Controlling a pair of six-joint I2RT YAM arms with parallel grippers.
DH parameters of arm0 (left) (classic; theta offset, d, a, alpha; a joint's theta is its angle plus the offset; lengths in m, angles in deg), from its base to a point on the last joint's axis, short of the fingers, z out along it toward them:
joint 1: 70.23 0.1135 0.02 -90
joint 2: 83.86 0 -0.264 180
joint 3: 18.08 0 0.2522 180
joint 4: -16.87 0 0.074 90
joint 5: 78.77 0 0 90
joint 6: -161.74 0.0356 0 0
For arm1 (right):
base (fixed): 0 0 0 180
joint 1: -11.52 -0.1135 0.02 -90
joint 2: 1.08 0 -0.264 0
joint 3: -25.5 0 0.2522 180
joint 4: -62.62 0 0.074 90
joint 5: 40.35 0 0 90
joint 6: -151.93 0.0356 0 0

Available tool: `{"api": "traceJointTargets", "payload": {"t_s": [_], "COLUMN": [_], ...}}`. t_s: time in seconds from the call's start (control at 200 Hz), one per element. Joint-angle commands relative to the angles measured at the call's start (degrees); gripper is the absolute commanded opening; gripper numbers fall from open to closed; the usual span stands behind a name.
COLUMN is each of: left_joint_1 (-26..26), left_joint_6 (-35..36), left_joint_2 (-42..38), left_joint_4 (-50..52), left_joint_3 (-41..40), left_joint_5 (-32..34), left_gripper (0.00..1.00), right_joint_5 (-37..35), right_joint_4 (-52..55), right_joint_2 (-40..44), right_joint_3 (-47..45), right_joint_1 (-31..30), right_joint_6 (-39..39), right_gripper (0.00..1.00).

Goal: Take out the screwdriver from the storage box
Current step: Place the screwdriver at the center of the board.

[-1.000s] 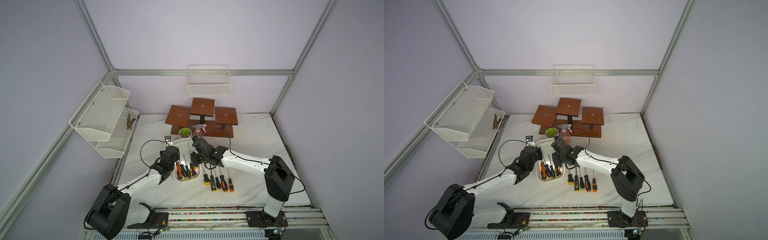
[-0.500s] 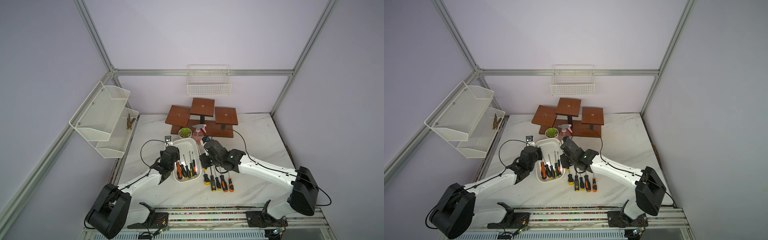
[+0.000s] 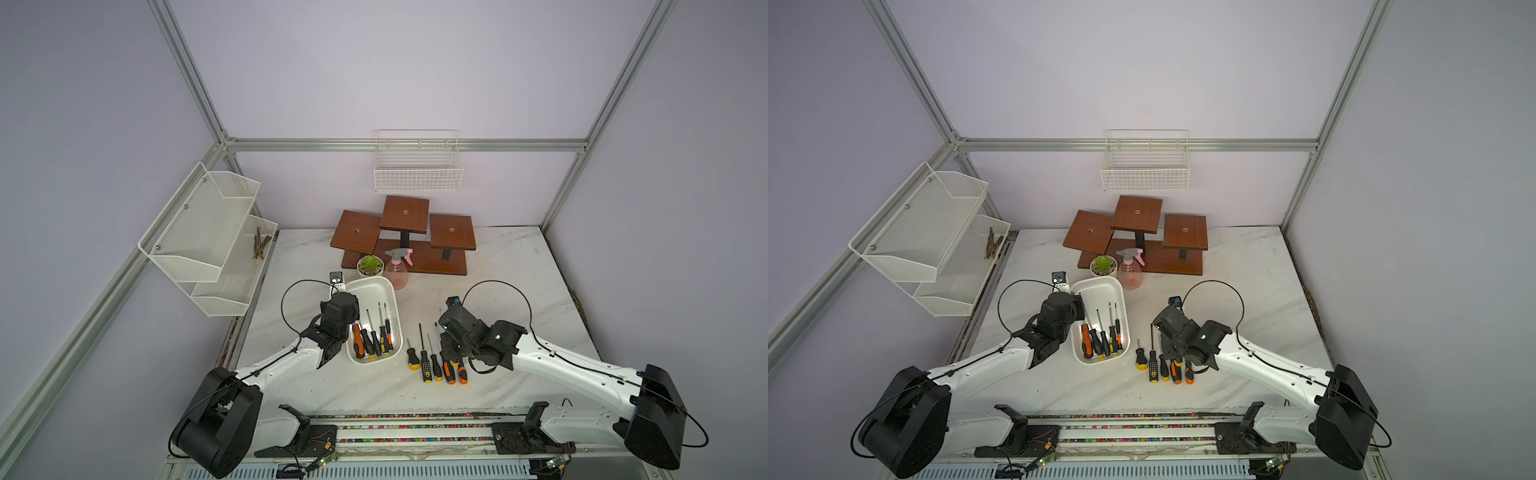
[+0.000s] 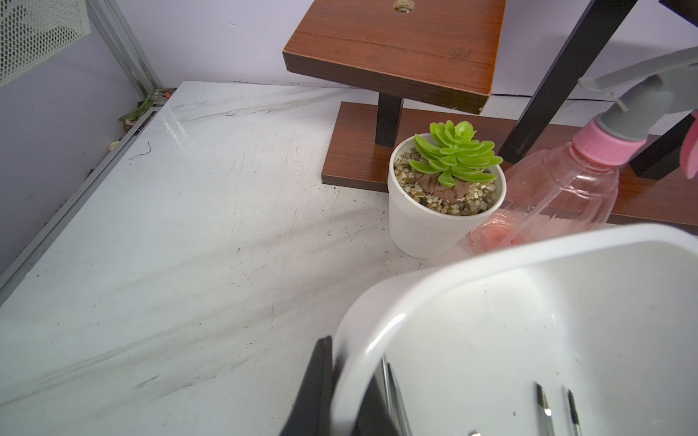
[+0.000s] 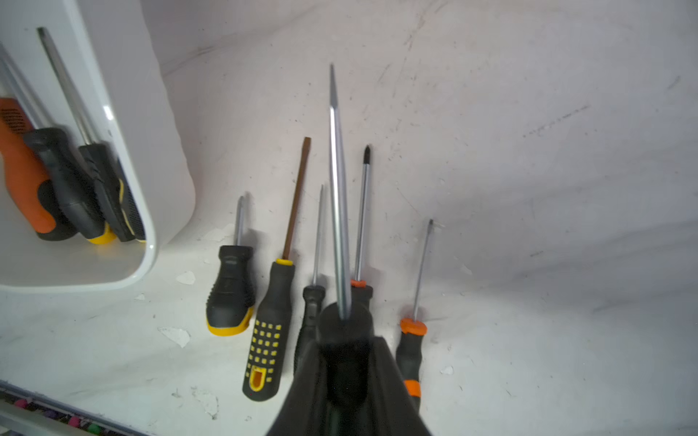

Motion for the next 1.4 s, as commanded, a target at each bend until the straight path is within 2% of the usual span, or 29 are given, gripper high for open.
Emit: {"api": "traceJointTargets", "payload": {"t_s": [0.0,0.39,1.395], "left_joint_1": [-0.1,-0.1,-0.1], "left_joint_6": [1.2,1.2,1.2], "left_joint_2": [-0.4,-0.6,-0.7], "left_joint_4": [-1.3,-1.4,-1.4], "left_joint_3": [2.3,2.1,2.0], "left_joint_5": [-0.2,-0.3,-0.2], "left_gripper": [0.0,0.0,0.0], "right_joint_5": [-2.2,-1.0,2.6], "right_joint_4": [1.4,1.0,-9.8], "right_joint_2": [3.3,8.2,-0.6], "right_joint_3": [-2.6,-13.0,-17.3], "right_joint_1": [0.6,3.2,8.7], "right_joint_6": [2.8,4.9,3.3], "right_gripper": [0.0,0.0,0.0]}}
